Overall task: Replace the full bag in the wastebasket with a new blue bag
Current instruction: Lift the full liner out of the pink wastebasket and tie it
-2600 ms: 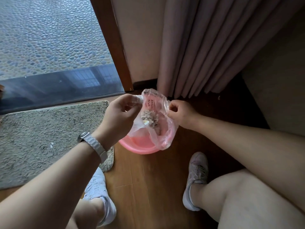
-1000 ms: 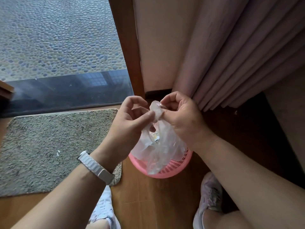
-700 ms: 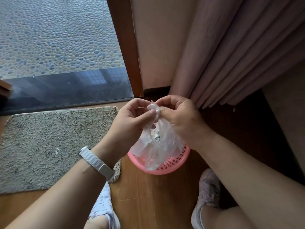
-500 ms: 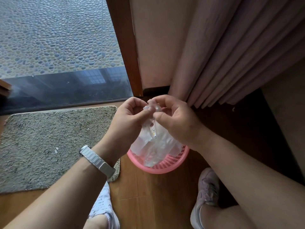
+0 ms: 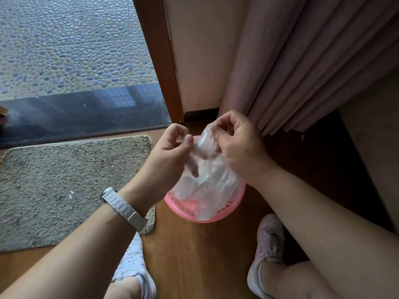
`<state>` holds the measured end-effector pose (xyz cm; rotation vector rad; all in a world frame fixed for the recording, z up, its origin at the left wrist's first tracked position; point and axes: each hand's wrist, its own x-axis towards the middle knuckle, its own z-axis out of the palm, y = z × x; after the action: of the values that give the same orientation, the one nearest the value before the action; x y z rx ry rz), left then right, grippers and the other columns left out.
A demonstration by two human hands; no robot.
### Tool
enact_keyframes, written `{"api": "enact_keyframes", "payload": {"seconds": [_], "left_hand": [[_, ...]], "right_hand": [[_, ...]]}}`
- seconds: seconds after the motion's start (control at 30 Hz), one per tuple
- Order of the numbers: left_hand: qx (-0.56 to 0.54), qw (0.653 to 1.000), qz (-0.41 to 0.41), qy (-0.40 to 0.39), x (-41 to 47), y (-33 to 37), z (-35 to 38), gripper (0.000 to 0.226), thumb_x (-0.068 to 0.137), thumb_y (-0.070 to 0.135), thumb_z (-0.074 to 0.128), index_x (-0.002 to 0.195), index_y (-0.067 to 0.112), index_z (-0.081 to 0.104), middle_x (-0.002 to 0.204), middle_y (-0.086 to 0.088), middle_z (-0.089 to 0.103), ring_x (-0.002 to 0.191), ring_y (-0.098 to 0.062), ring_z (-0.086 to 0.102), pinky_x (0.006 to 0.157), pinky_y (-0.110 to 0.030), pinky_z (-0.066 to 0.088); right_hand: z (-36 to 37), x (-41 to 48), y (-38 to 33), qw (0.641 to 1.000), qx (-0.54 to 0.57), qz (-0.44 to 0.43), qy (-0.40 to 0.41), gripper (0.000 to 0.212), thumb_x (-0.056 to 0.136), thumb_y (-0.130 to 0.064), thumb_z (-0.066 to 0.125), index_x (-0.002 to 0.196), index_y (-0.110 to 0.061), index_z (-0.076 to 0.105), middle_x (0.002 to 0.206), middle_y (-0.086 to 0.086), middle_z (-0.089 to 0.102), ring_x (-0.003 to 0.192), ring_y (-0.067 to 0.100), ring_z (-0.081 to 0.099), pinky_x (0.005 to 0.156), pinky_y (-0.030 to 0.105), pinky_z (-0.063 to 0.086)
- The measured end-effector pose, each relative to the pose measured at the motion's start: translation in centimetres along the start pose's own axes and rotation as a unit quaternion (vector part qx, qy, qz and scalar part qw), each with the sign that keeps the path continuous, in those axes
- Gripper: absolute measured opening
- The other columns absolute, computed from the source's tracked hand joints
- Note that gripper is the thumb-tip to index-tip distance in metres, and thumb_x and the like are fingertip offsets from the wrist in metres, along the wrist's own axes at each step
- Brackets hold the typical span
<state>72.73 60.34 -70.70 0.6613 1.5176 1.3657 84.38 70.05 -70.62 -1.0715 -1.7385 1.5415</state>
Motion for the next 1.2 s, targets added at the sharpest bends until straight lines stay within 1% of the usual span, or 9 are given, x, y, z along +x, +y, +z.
{"api": "enact_keyframes", "payload": {"seconds": [0.13, 0.3, 0.4, 0.57, 0.73, 0.8, 0.93, 1.03, 1.2], "left_hand": [[0.018, 1.0, 0.014, -0.002, -0.1, -0.1, 0.4, 0.021, 0.094, 0.026, 0.056, 0.085, 0.015, 0.041, 0.063, -0.023, 0.048, 0.042, -0.021, 0.046, 0.047, -0.034, 0.035], [0.074, 0.997, 0.037, -0.008, -0.1, -0.5, 0.7, 0.046, 0.063, 0.038, 0.082, 0.082, 0.022, 0.043, 0.076, -0.008, 0.045, 0.065, -0.02, 0.041, 0.057, -0.036, 0.038], [0.065, 0.997, 0.048, -0.009, 0.1, -0.8, 0.4, 0.036, 0.068, 0.021, 0.076, 0.081, 0.02, 0.042, 0.077, -0.007, 0.04, 0.069, -0.023, 0.036, 0.062, -0.041, 0.031], [0.134, 0.985, 0.108, 0.001, 0.1, -1.0, 0.4, 0.031, 0.077, 0.006, 0.069, 0.077, 0.02, 0.042, 0.067, 0.016, 0.036, 0.053, -0.003, 0.027, 0.051, -0.012, 0.027], [0.156, 0.981, 0.11, 0.025, 0.1, -1.1, 0.1, 0.025, 0.075, 0.019, 0.074, 0.076, 0.014, 0.049, 0.068, -0.01, 0.047, 0.058, -0.019, 0.037, 0.05, -0.034, 0.031], [0.184, 0.975, 0.115, 0.038, 0.0, -1.1, 0.0, 0.024, 0.075, 0.023, 0.075, 0.077, 0.014, 0.053, 0.073, -0.019, 0.054, 0.062, -0.021, 0.043, 0.052, -0.037, 0.037], [0.211, 0.967, 0.128, 0.064, 0.1, -0.8, -0.3, 0.022, 0.075, 0.023, 0.076, 0.081, 0.011, 0.059, 0.081, -0.007, 0.059, 0.073, -0.019, 0.052, 0.063, -0.027, 0.041], [0.209, 0.968, 0.119, 0.071, 0.1, -0.7, -0.1, 0.027, 0.077, 0.011, 0.077, 0.075, 0.006, 0.051, 0.068, 0.004, 0.047, 0.063, -0.007, 0.041, 0.059, -0.017, 0.034], [0.186, 0.977, 0.095, 0.037, 0.2, -0.7, -0.1, 0.031, 0.075, 0.002, 0.077, 0.073, 0.002, 0.046, 0.065, -0.007, 0.04, 0.06, -0.012, 0.033, 0.052, -0.028, 0.03]], "right_hand": [[0.2, 0.1, 0.2, 0.999, -0.011, -0.004, 0.033, 0.01, 0.091, -0.007, 0.059, 0.082, -0.012, 0.056, 0.064, -0.006, 0.054, 0.054, -0.001, 0.051, 0.054, 0.018, 0.044], [0.0, 0.2, 0.2, 1.0, 0.006, 0.002, 0.025, 0.019, 0.09, -0.008, 0.06, 0.078, -0.02, 0.055, 0.063, -0.008, 0.054, 0.052, -0.001, 0.052, 0.051, 0.018, 0.043], [-0.1, 0.3, 0.4, 1.0, -0.002, 0.0, 0.017, 0.023, 0.089, -0.01, 0.059, 0.076, -0.027, 0.053, 0.066, -0.005, 0.055, 0.054, 0.006, 0.051, 0.052, 0.026, 0.043], [-0.3, 0.0, 0.5, 0.999, -0.006, 0.026, -0.039, 0.022, 0.089, -0.002, 0.054, 0.079, -0.021, 0.051, 0.058, 0.002, 0.045, 0.046, 0.013, 0.045, 0.046, 0.033, 0.048], [-0.5, -0.3, -0.2, 0.993, -0.049, 0.048, -0.096, 0.005, 0.088, -0.002, 0.059, 0.086, -0.004, 0.062, 0.062, 0.0, 0.05, 0.047, 0.001, 0.049, 0.046, 0.019, 0.045], [-0.7, -0.4, -0.3, 0.989, -0.065, 0.059, -0.117, 0.007, 0.088, -0.006, 0.06, 0.086, -0.005, 0.067, 0.068, 0.004, 0.06, 0.059, 0.005, 0.056, 0.053, 0.025, 0.05], [-1.0, -0.7, -0.9, 0.974, -0.091, 0.081, -0.192, 0.016, 0.084, -0.023, 0.058, 0.087, -0.014, 0.071, 0.088, 0.018, 0.069, 0.077, 0.027, 0.064, 0.075, 0.044, 0.054], [-1.4, -1.0, -1.1, 0.957, -0.119, 0.088, -0.249, 0.009, 0.086, -0.017, 0.061, 0.089, -0.02, 0.069, 0.075, 0.001, 0.066, 0.069, 0.007, 0.059, 0.067, 0.031, 0.05], [-1.4, -0.9, -0.5, 0.957, -0.146, 0.091, -0.236, 0.009, 0.079, -0.009, 0.062, 0.077, -0.015, 0.067, 0.066, 0.005, 0.059, 0.062, 0.016, 0.052, 0.059, 0.036, 0.043]]}}
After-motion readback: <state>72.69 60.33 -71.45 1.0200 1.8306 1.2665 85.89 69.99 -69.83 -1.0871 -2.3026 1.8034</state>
